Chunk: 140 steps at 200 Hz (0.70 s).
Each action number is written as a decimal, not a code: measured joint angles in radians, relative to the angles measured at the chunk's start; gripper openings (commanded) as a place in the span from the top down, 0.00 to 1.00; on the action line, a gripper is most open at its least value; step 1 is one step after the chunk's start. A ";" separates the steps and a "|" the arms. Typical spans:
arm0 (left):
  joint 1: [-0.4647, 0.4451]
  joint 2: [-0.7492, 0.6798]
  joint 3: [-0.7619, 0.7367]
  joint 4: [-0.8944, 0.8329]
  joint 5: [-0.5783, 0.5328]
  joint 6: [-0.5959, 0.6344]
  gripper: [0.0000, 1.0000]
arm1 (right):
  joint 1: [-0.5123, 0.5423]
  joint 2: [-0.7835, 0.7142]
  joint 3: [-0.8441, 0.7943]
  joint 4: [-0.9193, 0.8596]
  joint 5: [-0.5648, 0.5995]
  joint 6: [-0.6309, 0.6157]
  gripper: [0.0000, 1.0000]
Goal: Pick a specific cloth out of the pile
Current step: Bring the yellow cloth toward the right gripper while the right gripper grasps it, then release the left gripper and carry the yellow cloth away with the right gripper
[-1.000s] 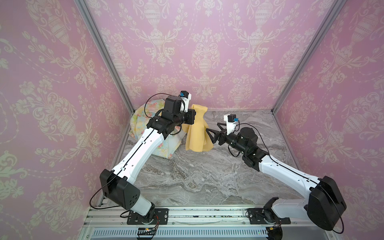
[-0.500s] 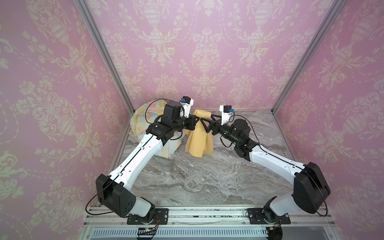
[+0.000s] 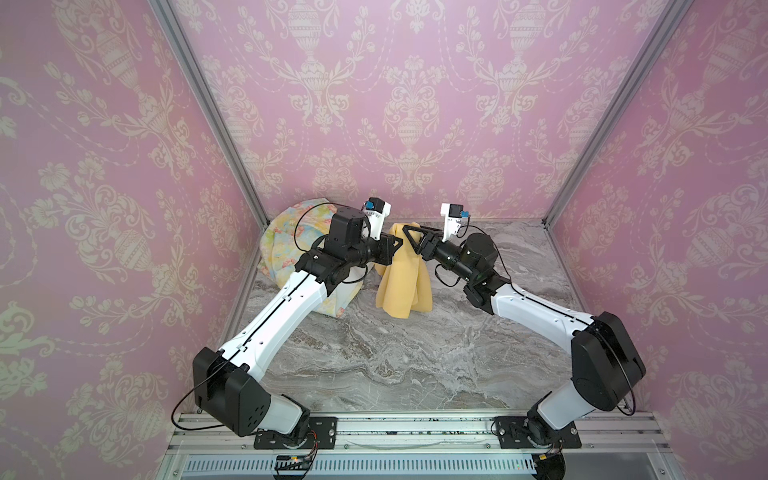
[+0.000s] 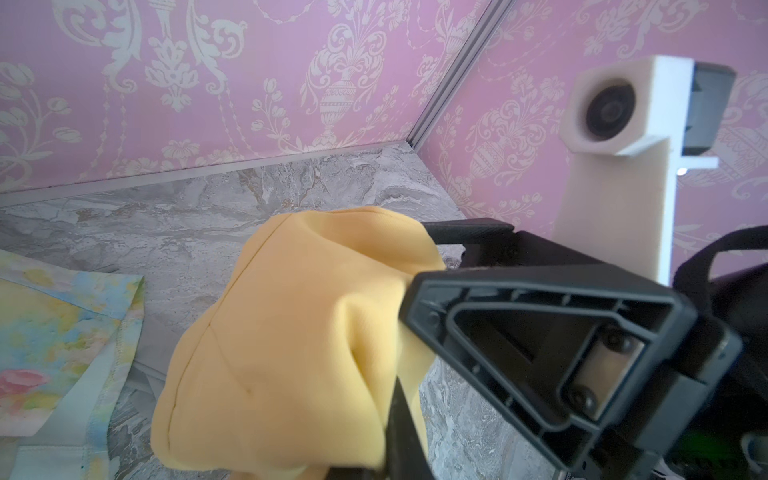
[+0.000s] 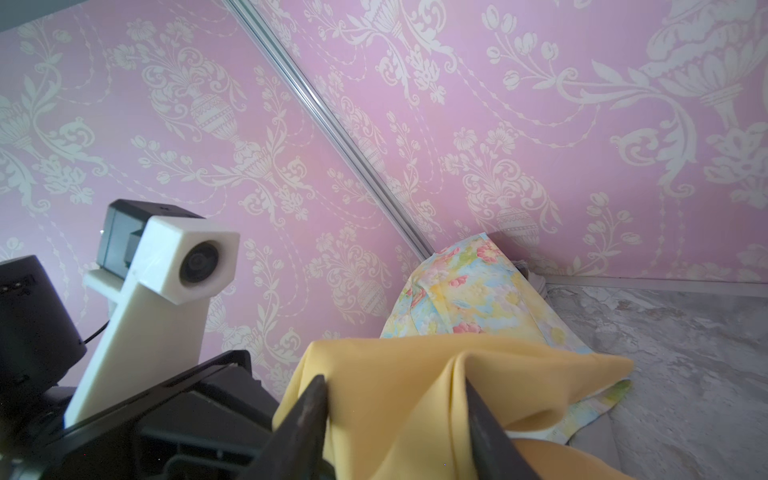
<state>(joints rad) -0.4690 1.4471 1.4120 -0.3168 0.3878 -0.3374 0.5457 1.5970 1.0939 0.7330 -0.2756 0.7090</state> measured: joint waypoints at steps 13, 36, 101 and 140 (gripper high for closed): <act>0.000 0.001 -0.002 0.013 0.000 -0.003 1.00 | 0.000 0.005 0.000 0.004 -0.006 0.008 0.61; 0.000 0.008 -0.002 0.037 0.000 -0.013 1.00 | 0.000 0.005 0.004 0.000 -0.010 0.021 0.73; -0.002 0.074 -0.001 0.093 -0.001 -0.024 0.97 | 0.000 0.003 0.060 -0.135 0.007 -0.024 1.00; -0.008 0.082 -0.001 0.128 -0.006 -0.023 0.76 | 0.000 -0.029 0.116 -0.290 0.048 -0.095 1.00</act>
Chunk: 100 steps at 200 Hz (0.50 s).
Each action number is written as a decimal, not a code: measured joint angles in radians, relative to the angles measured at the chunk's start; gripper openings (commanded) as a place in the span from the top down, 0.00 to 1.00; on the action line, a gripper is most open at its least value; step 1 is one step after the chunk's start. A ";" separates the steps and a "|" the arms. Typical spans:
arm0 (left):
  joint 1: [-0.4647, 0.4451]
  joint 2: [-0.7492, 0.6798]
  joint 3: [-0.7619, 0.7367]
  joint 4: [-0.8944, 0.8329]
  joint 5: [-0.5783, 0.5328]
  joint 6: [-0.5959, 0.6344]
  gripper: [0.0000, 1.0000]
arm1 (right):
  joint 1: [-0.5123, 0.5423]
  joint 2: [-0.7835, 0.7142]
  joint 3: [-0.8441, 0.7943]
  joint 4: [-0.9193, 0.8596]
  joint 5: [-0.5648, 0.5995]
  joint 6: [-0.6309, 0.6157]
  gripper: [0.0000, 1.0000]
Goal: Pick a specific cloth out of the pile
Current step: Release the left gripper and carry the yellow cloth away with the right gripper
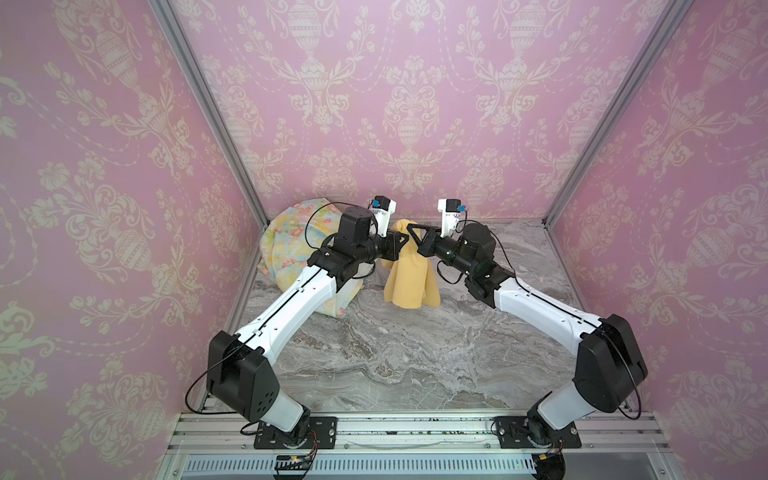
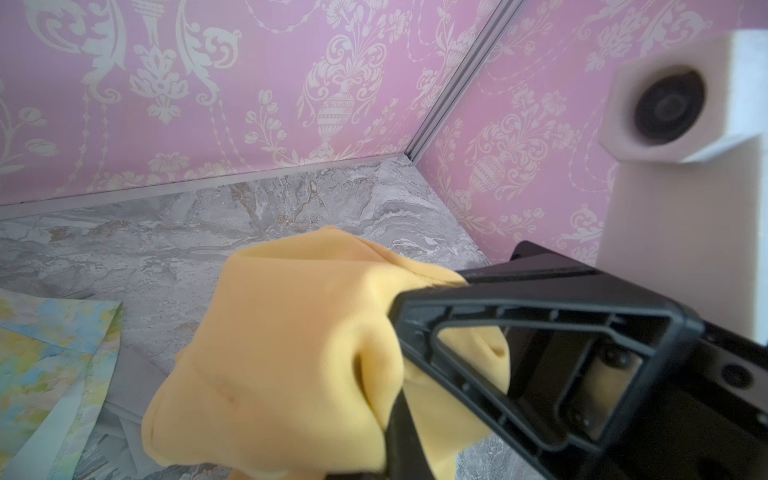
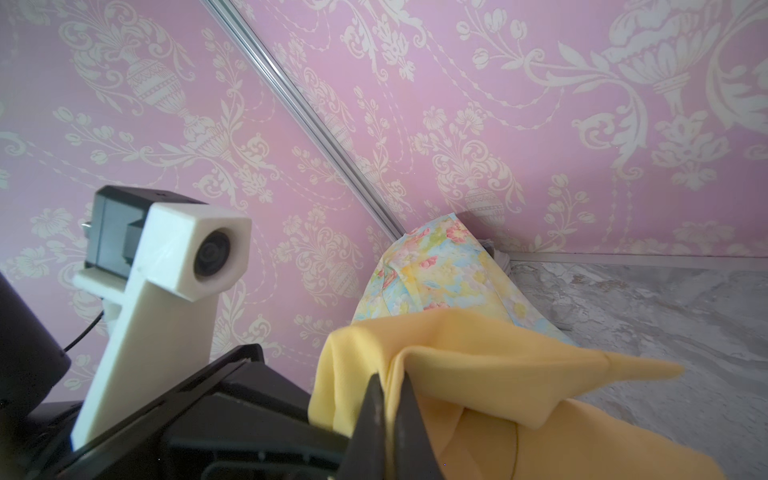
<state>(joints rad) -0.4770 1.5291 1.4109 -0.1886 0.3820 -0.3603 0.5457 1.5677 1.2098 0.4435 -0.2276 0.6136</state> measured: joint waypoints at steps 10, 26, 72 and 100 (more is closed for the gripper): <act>-0.002 0.000 0.000 0.011 -0.004 -0.008 0.60 | 0.000 -0.014 0.019 -0.040 0.011 -0.019 1.00; -0.002 0.000 0.000 0.024 -0.008 -0.002 0.36 | 0.000 -0.044 0.050 -0.111 0.031 -0.058 1.00; -0.002 -0.017 -0.024 0.032 -0.033 0.037 0.11 | -0.011 -0.120 0.149 -0.309 0.106 -0.167 1.00; -0.001 -0.038 -0.038 0.007 -0.055 0.066 0.06 | -0.059 -0.160 0.192 -0.410 0.129 -0.210 1.00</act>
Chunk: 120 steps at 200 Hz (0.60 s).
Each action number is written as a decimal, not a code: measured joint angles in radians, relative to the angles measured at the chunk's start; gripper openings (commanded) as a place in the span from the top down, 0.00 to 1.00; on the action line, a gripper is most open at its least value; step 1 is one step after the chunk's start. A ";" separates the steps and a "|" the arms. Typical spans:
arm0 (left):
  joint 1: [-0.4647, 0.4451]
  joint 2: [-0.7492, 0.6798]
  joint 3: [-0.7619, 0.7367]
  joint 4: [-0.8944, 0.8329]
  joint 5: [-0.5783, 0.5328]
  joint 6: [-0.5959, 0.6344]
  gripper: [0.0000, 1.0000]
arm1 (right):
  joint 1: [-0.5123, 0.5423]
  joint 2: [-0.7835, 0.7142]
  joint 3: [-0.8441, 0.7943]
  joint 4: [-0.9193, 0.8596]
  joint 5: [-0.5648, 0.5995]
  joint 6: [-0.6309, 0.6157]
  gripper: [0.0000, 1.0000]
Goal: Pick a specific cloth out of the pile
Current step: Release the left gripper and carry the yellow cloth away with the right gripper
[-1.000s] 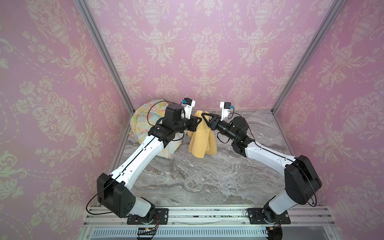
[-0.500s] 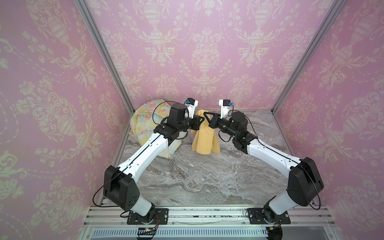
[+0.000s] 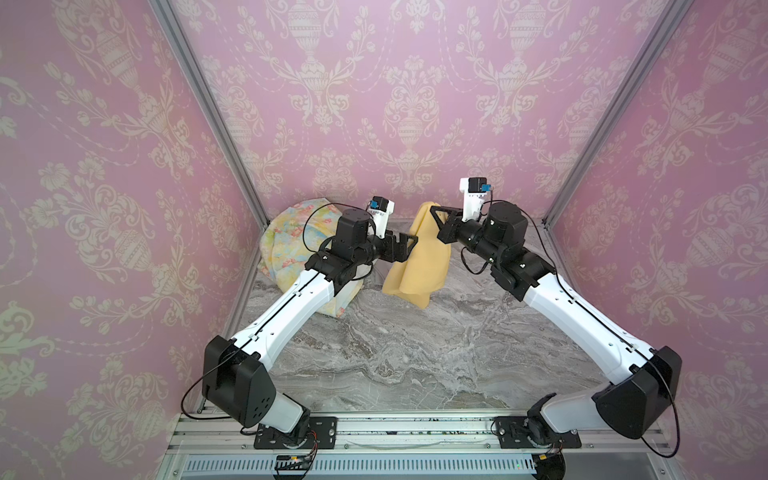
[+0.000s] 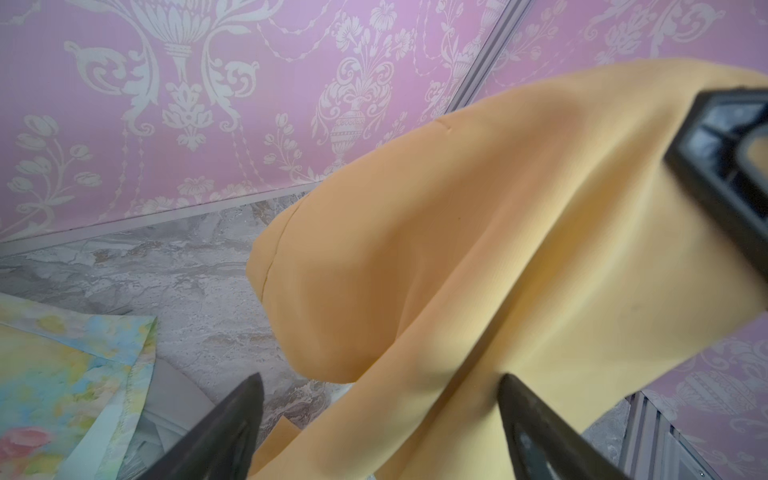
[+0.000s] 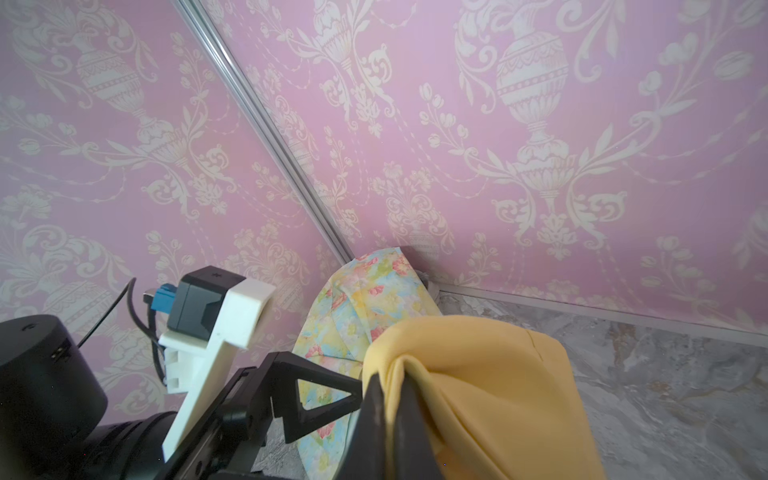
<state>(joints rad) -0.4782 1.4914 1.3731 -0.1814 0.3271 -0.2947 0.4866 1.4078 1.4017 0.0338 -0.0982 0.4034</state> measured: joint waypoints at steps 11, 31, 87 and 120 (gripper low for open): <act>0.000 -0.006 0.000 -0.012 -0.004 0.010 0.02 | -0.030 -0.021 0.006 -0.038 0.008 -0.012 1.00; 0.000 -0.016 -0.002 -0.042 -0.027 0.033 0.01 | -0.092 -0.072 0.010 -0.105 0.022 -0.035 1.00; 0.000 -0.021 0.028 -0.237 -0.124 0.100 0.01 | -0.285 -0.220 0.027 -0.315 0.067 -0.090 1.00; 0.000 -0.039 0.001 -0.263 -0.132 0.107 0.01 | -0.409 -0.254 0.092 -0.439 0.071 -0.115 1.00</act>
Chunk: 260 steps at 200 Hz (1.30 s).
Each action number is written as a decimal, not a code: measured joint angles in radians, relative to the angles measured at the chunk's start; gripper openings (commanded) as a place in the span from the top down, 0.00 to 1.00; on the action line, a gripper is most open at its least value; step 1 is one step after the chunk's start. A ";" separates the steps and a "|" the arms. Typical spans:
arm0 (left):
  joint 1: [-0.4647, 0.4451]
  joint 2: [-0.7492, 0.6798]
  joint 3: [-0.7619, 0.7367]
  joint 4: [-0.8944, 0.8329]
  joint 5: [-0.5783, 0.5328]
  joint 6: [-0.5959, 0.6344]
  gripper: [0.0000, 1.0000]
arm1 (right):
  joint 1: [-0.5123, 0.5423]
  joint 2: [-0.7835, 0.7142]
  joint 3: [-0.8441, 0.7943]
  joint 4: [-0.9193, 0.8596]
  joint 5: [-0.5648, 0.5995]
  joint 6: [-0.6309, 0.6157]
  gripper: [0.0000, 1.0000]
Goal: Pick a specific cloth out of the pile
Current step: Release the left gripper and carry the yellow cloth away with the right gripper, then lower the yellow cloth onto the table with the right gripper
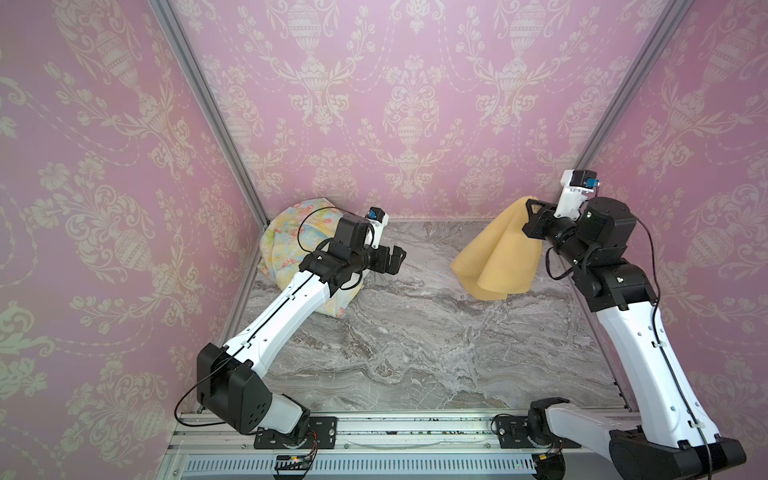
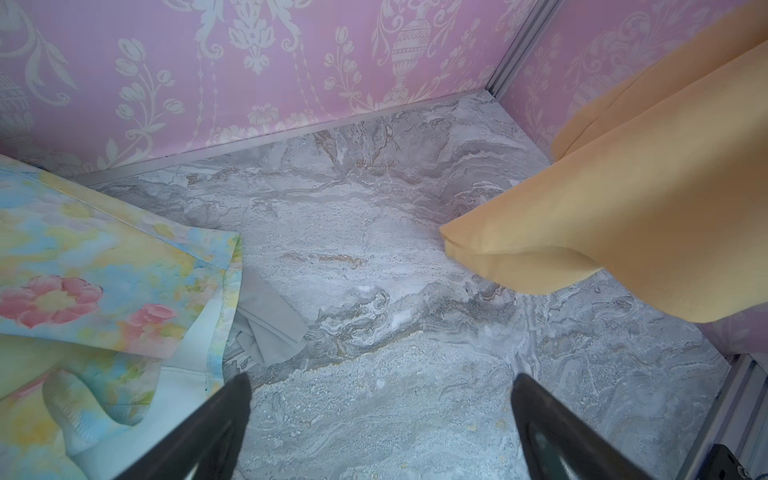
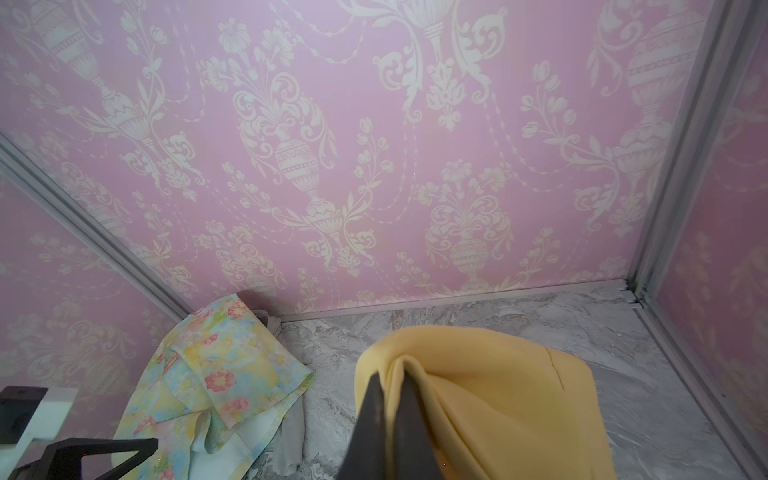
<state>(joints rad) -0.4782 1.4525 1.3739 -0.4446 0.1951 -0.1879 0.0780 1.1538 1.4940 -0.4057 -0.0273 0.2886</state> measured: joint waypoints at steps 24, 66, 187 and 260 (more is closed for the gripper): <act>0.000 -0.007 -0.032 0.002 0.001 0.000 0.01 | -0.045 0.000 0.032 -0.046 -0.003 -0.003 1.00; 0.000 -0.007 -0.055 0.009 0.001 0.000 0.01 | -0.046 0.043 -0.003 -0.045 -0.048 0.003 1.00; 0.000 -0.008 -0.089 0.034 0.001 0.000 0.01 | -0.051 0.084 -0.438 -0.016 0.077 0.048 1.00; 0.000 -0.007 -0.095 0.039 0.002 0.000 0.01 | -0.051 0.242 -0.417 -0.086 0.121 0.040 1.00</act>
<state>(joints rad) -0.4782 1.4452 1.2789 -0.4057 0.1967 -0.1879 0.0265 1.3960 1.0775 -0.4915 0.0940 0.3286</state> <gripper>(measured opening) 0.994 0.050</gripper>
